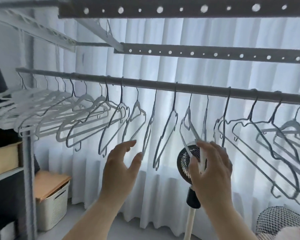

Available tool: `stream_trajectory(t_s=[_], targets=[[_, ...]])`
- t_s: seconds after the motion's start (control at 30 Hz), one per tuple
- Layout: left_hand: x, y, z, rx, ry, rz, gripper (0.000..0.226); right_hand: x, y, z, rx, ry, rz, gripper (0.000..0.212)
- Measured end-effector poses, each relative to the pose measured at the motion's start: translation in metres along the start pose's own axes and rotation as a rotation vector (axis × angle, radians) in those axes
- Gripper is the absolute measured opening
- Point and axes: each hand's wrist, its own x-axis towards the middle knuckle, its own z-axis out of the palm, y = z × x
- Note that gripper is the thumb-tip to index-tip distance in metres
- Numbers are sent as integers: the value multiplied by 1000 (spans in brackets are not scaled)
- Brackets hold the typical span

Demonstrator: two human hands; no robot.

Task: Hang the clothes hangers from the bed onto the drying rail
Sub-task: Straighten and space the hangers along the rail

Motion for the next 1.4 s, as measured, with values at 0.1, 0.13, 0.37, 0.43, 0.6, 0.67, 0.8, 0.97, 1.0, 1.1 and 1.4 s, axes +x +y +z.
stream_trajectory(t_s=[0.1, 0.13, 0.37, 0.43, 0.6, 0.67, 0.8, 0.97, 1.0, 1.1, 1.4], targets=[[8, -9, 0, -7, -72, -31, 34, 4, -2, 9, -148, -55, 56, 35], [10, -12, 0, -11, -89, -27, 36, 5, -2, 12, -167, -76, 92, 35], [23, -32, 8, -57, -180, -15, 41, 10, -4, 17, -303, -154, 213, 36], [24, -34, 11, -85, -211, -22, 40, 10, -4, 16, -343, -173, 225, 38], [25, -33, 20, -112, -213, -2, 35, 8, 0, 22, -424, -116, 156, 34], [24, -30, 22, -127, -209, -17, 32, 7, 4, 24, -480, -46, 77, 33], [23, -25, 25, -160, -182, -19, 34, 5, 8, 26, -504, 17, -4, 47], [21, -23, 25, -150, -164, -21, 33, 1, 10, 30, -483, 80, -48, 28], [22, -24, 25, -144, -160, -18, 34, 0, 10, 31, -473, 78, -46, 26], [23, -26, 25, -133, -152, -25, 35, -1, 9, 32, -456, 66, -31, 27], [25, -31, 19, -134, -112, -49, 22, -2, 8, 36, -434, 37, -36, 29]])
